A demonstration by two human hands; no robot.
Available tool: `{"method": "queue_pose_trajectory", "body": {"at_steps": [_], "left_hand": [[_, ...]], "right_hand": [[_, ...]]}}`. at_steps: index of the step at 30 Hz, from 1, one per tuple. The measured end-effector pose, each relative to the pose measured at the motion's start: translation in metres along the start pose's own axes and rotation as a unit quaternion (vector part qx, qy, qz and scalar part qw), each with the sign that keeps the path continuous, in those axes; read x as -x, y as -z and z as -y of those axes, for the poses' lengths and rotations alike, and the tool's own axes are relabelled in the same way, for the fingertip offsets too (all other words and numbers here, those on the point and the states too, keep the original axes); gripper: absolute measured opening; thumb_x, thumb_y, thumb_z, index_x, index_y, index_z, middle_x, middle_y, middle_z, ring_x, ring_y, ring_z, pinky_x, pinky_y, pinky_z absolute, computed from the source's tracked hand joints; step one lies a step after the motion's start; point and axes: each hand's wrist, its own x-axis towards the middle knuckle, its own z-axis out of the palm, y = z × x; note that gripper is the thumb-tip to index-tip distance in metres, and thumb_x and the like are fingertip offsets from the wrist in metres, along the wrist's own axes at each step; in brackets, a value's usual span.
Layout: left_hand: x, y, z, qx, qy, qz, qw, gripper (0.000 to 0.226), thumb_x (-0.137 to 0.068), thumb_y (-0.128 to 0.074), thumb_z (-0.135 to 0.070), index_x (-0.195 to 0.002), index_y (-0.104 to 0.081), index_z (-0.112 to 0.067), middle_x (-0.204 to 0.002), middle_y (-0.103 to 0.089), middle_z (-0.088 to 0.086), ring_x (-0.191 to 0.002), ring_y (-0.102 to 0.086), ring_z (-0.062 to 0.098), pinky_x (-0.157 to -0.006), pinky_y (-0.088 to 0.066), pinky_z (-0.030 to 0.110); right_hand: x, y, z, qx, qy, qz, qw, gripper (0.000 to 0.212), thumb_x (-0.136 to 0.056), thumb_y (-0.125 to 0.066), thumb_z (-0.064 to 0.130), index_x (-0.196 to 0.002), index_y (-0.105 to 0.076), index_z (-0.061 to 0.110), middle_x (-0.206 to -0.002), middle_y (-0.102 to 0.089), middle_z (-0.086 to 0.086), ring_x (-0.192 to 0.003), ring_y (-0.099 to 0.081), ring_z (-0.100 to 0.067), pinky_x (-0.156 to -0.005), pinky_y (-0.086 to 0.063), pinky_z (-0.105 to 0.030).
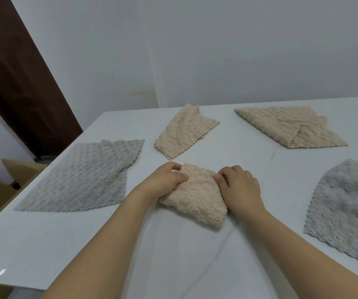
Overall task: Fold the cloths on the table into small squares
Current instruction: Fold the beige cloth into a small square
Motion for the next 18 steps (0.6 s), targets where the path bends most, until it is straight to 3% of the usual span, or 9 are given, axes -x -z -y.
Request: {"method": "queue_pose_trajectory", "body": {"at_steps": [2,4,7,10,13,18], "left_hand": [[0.000,-0.010,0.007,0.018,-0.018,-0.048,0.999,0.020,-0.091,-0.064,-0.031,-0.109,-0.055,-0.029,-0.090,-0.071,0.006,-0.070,-0.065,0.019,-0.069,-0.054,0.029],[-0.001,-0.023,0.014,-0.022,-0.048,-0.117,0.992,0.018,-0.088,-0.062,-0.039,-0.103,-0.054,-0.033,-0.093,-0.068,0.001,-0.084,-0.066,0.024,-0.087,-0.054,0.040],[0.003,-0.031,0.012,-0.107,-0.067,-0.167,0.978,0.019,-0.092,-0.056,-0.038,-0.108,-0.052,-0.028,-0.100,-0.063,-0.007,-0.096,-0.061,0.020,-0.089,-0.048,0.035],[0.002,-0.023,0.008,-0.105,-0.036,-0.141,0.984,0.026,-0.089,-0.059,-0.043,-0.106,-0.051,-0.025,-0.103,-0.066,-0.002,-0.096,-0.063,0.020,-0.088,-0.050,0.037],[0.012,-0.010,0.007,-0.077,-0.004,-0.107,0.991,0.032,-0.084,-0.065,-0.046,-0.100,-0.053,-0.022,-0.099,-0.067,0.000,-0.092,-0.065,0.019,-0.076,-0.049,0.034],[0.042,0.007,0.022,0.020,-0.026,0.015,0.999,0.025,-0.090,-0.069,-0.029,-0.107,-0.060,-0.014,-0.092,-0.077,0.003,-0.082,-0.070,0.014,-0.082,-0.052,0.031]], "right_hand": [[0.000,-0.002,0.000,0.008,-0.002,-0.004,1.000,0.028,-0.100,-0.036,0.043,-0.103,-0.059,0.028,-0.103,-0.052,0.006,-0.100,-0.046,-0.022,-0.082,-0.027,-0.032],[0.000,-0.003,0.000,0.007,-0.004,-0.008,1.000,0.027,-0.100,-0.035,0.043,-0.104,-0.058,0.028,-0.101,-0.050,0.006,-0.100,-0.046,-0.022,-0.083,-0.027,-0.032],[0.000,-0.003,-0.001,0.008,-0.004,-0.012,1.000,0.026,-0.100,-0.036,0.043,-0.103,-0.057,0.028,-0.100,-0.050,0.006,-0.099,-0.046,-0.022,-0.083,-0.028,-0.032],[0.000,-0.003,0.000,0.019,-0.003,-0.012,1.000,0.026,-0.100,-0.036,0.043,-0.103,-0.057,0.027,-0.101,-0.051,0.005,-0.098,-0.045,-0.022,-0.082,-0.028,-0.032],[0.000,-0.003,0.000,0.037,0.000,-0.017,0.999,0.028,-0.100,-0.035,0.043,-0.104,-0.058,0.027,-0.104,-0.053,0.004,-0.099,-0.047,-0.023,-0.083,-0.030,-0.033],[0.000,-0.002,0.000,0.054,0.003,-0.015,0.998,0.030,-0.101,-0.035,0.044,-0.106,-0.058,0.025,-0.105,-0.054,0.001,-0.099,-0.047,-0.025,-0.083,-0.031,-0.035]]}}
